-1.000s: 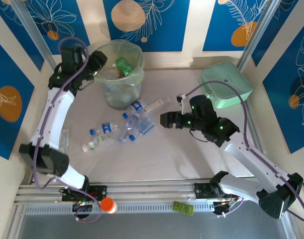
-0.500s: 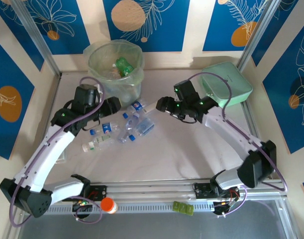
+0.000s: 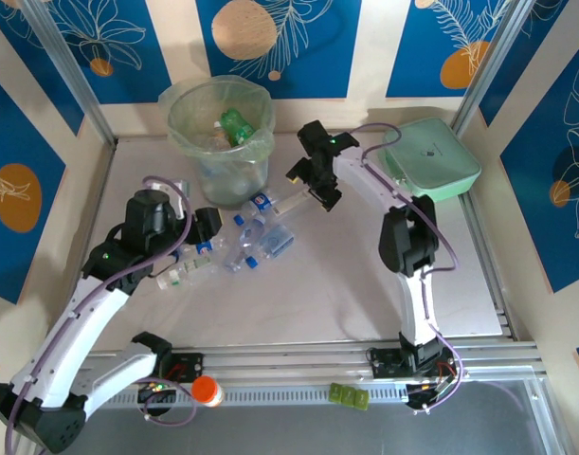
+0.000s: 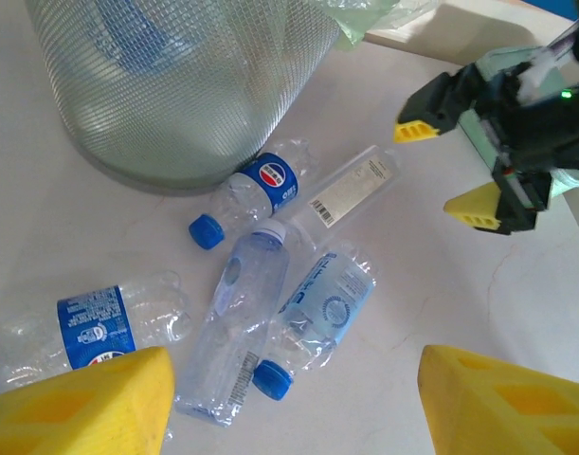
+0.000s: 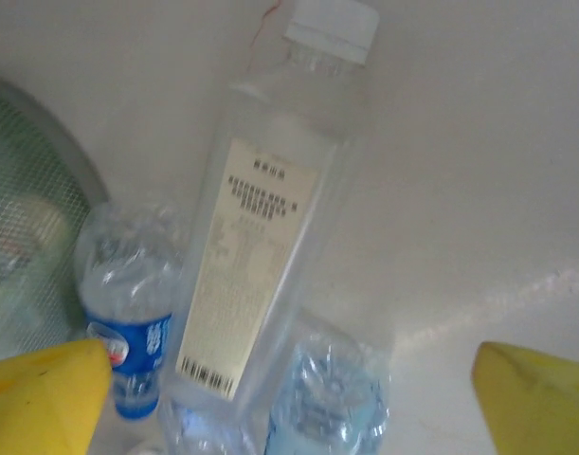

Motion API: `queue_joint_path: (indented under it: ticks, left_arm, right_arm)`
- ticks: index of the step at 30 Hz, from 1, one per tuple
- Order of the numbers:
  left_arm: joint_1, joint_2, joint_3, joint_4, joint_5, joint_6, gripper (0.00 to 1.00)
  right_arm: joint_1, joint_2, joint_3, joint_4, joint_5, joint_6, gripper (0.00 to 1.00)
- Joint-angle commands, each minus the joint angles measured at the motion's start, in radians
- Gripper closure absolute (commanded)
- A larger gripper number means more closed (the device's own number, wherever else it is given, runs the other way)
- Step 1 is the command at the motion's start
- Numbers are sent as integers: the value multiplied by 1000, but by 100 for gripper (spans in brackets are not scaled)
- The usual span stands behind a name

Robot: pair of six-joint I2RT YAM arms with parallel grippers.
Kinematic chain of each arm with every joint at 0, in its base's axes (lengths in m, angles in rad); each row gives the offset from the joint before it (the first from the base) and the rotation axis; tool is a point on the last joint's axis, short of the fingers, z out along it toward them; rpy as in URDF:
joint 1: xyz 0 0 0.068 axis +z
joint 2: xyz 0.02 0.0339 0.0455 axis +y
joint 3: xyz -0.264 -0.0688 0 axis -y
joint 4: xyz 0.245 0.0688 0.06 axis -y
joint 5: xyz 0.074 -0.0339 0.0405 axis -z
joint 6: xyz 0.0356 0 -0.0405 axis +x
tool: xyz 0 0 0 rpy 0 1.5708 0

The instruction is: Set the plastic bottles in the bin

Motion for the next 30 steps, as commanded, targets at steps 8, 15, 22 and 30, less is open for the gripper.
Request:
queue_joint_path:
  ticks: [8, 15, 22, 30]
  left_arm:
    - [-40, -20, -24, 30, -54, 36, 31]
    - [-44, -23, -24, 31, -69, 36, 31]
    - [-45, -20, -24, 30, -90, 38, 31]
    - [-44, -22, -33, 39, -120, 36, 31]
  right_arm:
    - [-56, 274, 261, -119, -125, 15, 1]
    - [-56, 291, 222, -77, -120, 59, 15]
    - [-59, 275, 207, -64, -127, 81, 30]
    - [-81, 148, 43, 57, -173, 115, 45]
